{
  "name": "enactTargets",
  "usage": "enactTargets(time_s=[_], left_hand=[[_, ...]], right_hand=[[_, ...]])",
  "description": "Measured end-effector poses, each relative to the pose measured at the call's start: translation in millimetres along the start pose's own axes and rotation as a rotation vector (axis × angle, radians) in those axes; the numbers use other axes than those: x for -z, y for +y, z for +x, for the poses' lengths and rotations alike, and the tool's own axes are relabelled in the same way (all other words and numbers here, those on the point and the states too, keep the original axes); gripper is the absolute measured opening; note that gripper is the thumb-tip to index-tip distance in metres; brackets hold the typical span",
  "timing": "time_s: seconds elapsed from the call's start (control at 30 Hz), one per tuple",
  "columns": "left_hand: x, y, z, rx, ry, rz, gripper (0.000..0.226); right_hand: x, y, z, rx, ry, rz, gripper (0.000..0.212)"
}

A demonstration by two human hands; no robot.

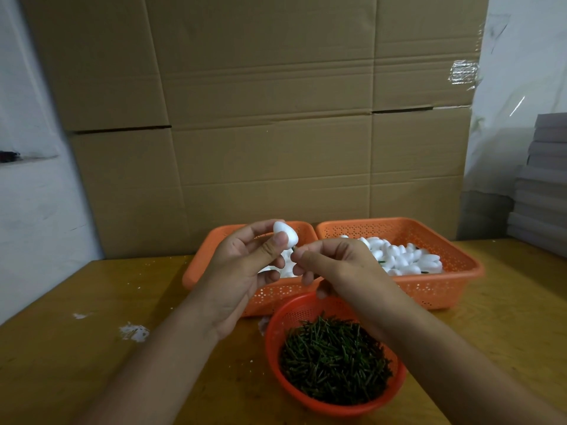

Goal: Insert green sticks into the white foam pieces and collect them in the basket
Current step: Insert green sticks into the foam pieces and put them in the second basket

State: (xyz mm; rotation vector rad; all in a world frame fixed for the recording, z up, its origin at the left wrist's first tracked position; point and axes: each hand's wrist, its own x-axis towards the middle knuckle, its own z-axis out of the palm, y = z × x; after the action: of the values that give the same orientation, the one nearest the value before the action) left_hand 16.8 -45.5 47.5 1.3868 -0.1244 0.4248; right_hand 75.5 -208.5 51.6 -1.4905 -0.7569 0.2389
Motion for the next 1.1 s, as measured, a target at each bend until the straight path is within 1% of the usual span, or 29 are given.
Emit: enactTargets(time_s=[0.2,0.23,0.3,0.33,0.37,0.4,0.47,0.5,0.53,0.67,0.77,0.87,0.93,0.97,1.03,1.1], left_hand=[[0,-3,-1,0.014,0.022,-0.005,0.031],[0,-3,-1,0.011,0.028,0.0,0.033],[0,-5,-1,-0.002,0.06,0.038,0.045],[1,-6,0,-0.006,0.084,0.059,0.049],[2,-7,1,-0.007,0.113,0.066,0.05],[3,-8,2,-0.005,0.145,0.06,0.046],[8,-9,6,0.004,0.209,0.042,0.031],[11,-10,7,0.007,0.234,0.038,0.027],[13,-10,9,0.012,0.255,0.034,0.025],[17,-13,13,0.038,0.326,0.013,0.024],[18,-14,16,0.048,0.368,0.006,0.024],[22,-15,18,0.045,0.4,0.008,0.025],[27,-15,19,0.04,0.418,0.017,0.025],[29,-15,20,0.039,0.424,0.028,0.025],[35,-15,22,0.04,0.443,0.068,0.025],[41,-15,25,0.042,0.474,0.142,0.024]], right_hand=[[0,4,2,-0.01,0.091,0.057,0.015],[1,4,3,-0.018,0.103,0.07,0.014],[8,3,6,-0.03,0.118,0.056,0.015],[14,3,8,-0.032,0.143,0.018,0.016],[22,4,10,-0.018,0.199,-0.072,0.018],[31,7,13,0.015,0.274,-0.235,0.02],[53,14,19,0.066,0.428,-0.65,0.028],[63,18,22,0.059,0.491,-0.783,0.033],[74,22,24,0.039,0.541,-0.845,0.036],[106,35,31,-0.058,0.676,-0.881,0.034],[113,43,34,-0.093,0.71,-0.902,0.035],[111,47,35,-0.087,0.737,-0.938,0.03],[110,43,36,-0.058,0.717,-0.985,0.028],[108,38,36,-0.041,0.673,-1.003,0.029],[101,26,34,0.0,0.502,-1.027,0.031],[86,14,29,0.05,0.255,-1.004,0.025]])
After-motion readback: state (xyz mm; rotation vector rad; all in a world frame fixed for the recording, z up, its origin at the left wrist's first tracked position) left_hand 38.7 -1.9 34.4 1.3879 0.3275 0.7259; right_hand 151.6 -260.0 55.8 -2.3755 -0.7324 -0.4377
